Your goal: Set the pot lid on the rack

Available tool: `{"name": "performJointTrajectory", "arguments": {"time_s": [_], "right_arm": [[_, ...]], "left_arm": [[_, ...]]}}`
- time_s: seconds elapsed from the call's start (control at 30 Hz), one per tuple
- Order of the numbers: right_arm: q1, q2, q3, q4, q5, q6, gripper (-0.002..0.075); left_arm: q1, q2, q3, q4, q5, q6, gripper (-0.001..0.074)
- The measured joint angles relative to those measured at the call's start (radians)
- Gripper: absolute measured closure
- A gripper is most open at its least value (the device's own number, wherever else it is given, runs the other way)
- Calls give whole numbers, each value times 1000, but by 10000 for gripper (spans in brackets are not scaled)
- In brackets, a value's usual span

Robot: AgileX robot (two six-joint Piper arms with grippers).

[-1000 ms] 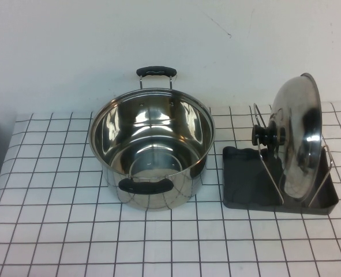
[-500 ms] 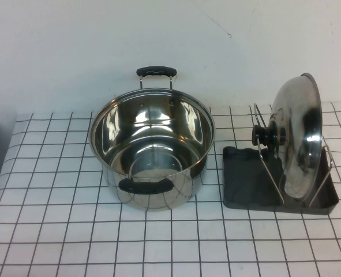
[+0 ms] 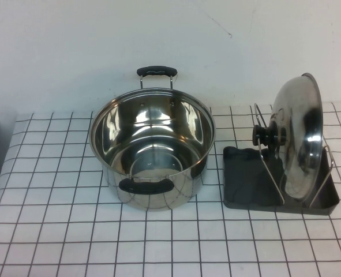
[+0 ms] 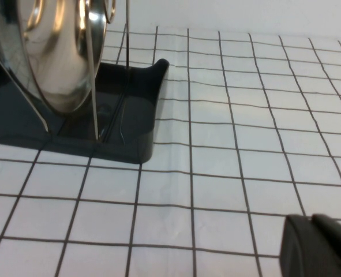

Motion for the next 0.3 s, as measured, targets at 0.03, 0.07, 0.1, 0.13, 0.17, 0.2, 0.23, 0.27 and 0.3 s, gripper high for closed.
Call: {"name": "performJointTrajectory", "arguments": {"time_s": [0.03,0.07,0.1,0.13,0.17,0.2,0.23,0.27,0.3], "right_arm": [[-2,0,0,0,0,0,728],[-2,0,0,0,0,0,728],[-2,0,0,0,0,0,728],[-2,0,0,0,0,0,728],[-2,0,0,0,0,0,728],[-2,0,0,0,0,0,728],[-2,0,0,0,0,0,728],[-2,0,0,0,0,0,728],[-2,0,0,0,0,0,728]], "left_arm": [[0,0,0,0,0,0,737],[0,0,0,0,0,0,737],[0,0,0,0,0,0,736],[0,0,0,0,0,0,737],[0,0,0,0,0,0,737],[0,0,0,0,0,0,737],[0,0,0,0,0,-2,737],[0,0,0,0,0,-4,737],[0,0,0,0,0,-4,737]]}}
